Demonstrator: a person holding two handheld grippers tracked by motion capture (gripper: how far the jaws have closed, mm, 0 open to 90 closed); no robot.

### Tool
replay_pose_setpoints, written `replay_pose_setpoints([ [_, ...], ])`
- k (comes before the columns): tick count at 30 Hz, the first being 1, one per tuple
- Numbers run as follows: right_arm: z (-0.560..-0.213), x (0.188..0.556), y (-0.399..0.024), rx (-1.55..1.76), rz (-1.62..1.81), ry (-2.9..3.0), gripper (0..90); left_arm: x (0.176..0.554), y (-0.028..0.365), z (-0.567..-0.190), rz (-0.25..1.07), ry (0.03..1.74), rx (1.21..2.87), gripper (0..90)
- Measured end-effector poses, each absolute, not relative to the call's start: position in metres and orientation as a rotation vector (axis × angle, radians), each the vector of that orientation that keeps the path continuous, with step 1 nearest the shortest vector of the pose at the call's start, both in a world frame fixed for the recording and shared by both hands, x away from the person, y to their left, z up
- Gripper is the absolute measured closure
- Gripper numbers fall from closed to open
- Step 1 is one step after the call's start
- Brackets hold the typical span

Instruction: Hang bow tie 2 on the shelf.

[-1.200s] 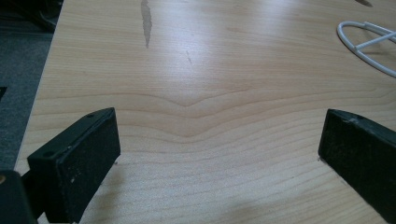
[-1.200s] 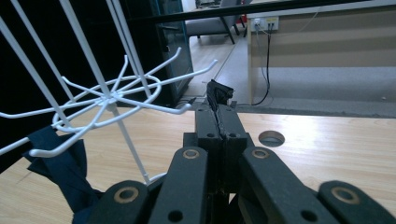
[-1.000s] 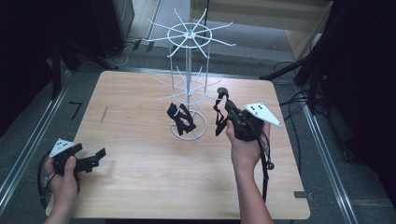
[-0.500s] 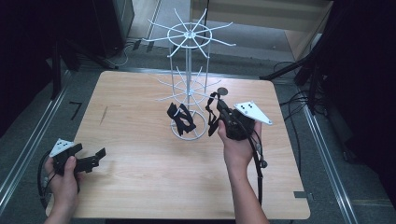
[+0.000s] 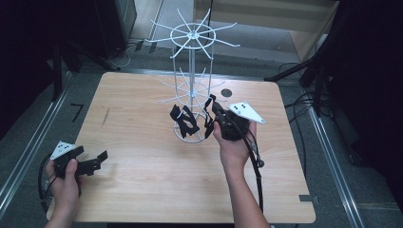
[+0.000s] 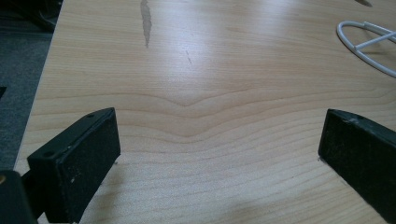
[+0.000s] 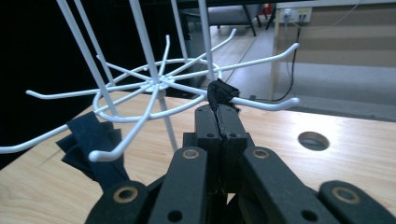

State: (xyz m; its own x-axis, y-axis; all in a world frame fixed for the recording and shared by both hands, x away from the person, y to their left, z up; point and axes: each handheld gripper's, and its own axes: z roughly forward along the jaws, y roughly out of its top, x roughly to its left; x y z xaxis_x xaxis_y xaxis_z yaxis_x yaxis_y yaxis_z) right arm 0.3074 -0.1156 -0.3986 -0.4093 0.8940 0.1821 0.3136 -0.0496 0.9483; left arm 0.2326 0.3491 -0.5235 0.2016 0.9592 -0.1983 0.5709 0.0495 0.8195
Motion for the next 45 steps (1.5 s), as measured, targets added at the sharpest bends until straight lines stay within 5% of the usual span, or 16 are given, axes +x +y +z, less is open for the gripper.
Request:
replay_pose_setpoints([
  [15, -0.412, 0.317, -0.113, 1.295, 1.491, 1.777, 87.8, 0.233, 0.349, -0.524, 0.575, 1.473, 1.628, 0.0],
  [35, -0.423, 0.306, -0.14, 1.292, 1.519, 1.733, 27.3, 0.233, 0.349, -0.523, 0.574, 1.475, 1.627, 0.0],
  [45, -0.432, 0.297, -0.155, 1.308, 1.527, 1.737, 21.6, 0.233, 0.349, -0.523, 0.575, 1.474, 1.63, 0.0],
])
